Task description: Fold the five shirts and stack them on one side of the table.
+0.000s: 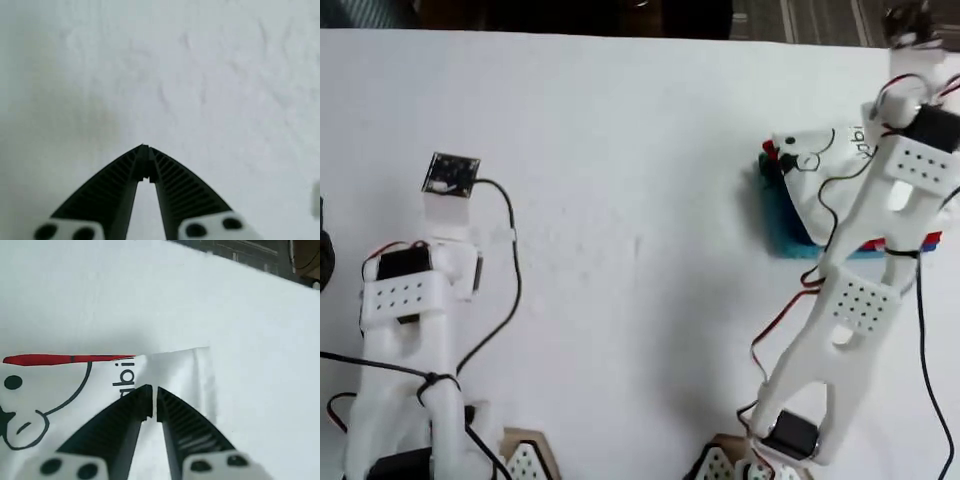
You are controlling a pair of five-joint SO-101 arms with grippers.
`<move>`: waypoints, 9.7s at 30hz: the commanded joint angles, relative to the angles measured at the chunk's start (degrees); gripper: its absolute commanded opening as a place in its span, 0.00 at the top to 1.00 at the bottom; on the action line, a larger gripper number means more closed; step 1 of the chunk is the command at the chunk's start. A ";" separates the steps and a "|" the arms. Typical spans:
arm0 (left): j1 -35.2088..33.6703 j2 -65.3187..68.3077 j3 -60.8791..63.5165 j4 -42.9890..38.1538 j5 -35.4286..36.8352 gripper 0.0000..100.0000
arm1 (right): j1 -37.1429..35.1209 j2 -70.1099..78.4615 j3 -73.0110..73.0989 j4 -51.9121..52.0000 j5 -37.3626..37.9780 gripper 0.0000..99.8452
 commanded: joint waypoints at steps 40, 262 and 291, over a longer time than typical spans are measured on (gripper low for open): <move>-30.95 -1.14 -25.01 15.47 -16.35 0.77 | -5.41 -13.05 -6.24 13.41 -0.70 0.93; -29.27 20.04 -44.62 16.97 -14.95 0.82 | -54.90 -68.53 111.12 -5.58 -19.16 0.84; -28.57 19.87 -33.89 8.00 -15.21 0.82 | -46.64 -45.58 94.68 -2.33 -24.97 0.84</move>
